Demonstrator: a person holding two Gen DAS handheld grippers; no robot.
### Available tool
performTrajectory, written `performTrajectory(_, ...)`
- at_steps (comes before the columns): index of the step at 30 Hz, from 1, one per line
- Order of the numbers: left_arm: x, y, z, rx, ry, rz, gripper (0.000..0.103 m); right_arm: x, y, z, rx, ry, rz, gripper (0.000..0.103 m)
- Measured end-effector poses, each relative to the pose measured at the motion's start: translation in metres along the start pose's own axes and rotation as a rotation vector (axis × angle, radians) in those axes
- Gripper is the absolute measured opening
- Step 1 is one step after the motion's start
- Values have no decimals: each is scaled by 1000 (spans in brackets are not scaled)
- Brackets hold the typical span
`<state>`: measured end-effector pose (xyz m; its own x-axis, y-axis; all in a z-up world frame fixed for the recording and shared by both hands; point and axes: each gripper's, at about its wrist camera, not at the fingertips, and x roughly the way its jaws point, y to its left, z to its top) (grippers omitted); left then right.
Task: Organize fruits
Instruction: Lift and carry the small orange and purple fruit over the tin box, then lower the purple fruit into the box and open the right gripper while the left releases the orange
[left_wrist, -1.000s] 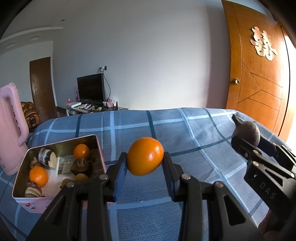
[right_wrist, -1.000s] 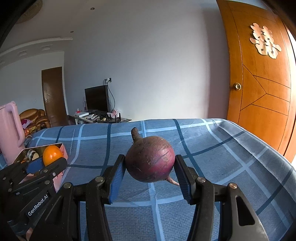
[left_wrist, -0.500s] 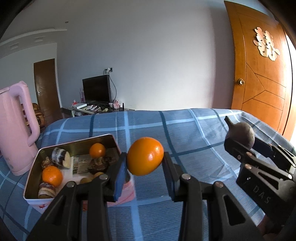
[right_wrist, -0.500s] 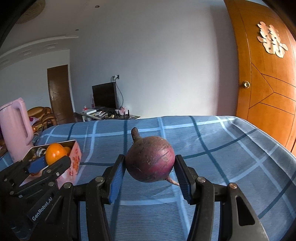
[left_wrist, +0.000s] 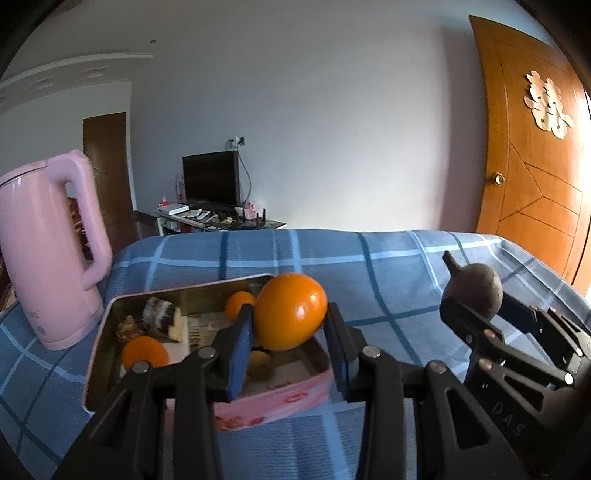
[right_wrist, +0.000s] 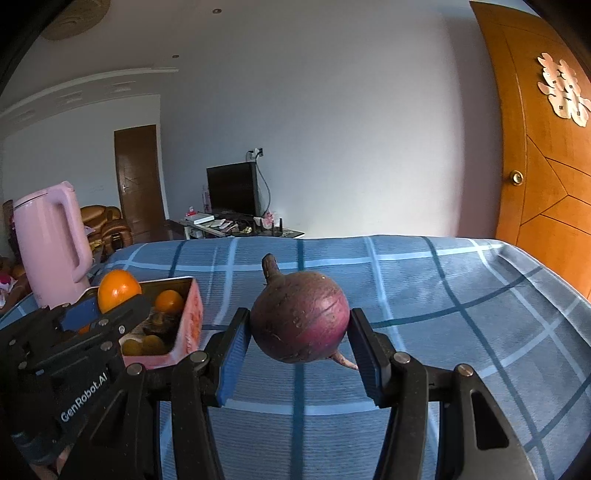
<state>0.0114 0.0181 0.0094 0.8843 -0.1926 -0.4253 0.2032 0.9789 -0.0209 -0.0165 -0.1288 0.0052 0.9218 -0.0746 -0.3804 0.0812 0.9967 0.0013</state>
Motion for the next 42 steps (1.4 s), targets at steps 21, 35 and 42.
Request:
performTrajectory(21,14,78,11,-60,23,136,39,33,82,10,-57,-10,140,56)
performTrajectory(35,37,102,11,-83,91,201,39,74,117,17,-88,25,146,56)
performTrajectory(42,46,98,6,-61,131,215,40,85,112,20,-59,77,154,56)
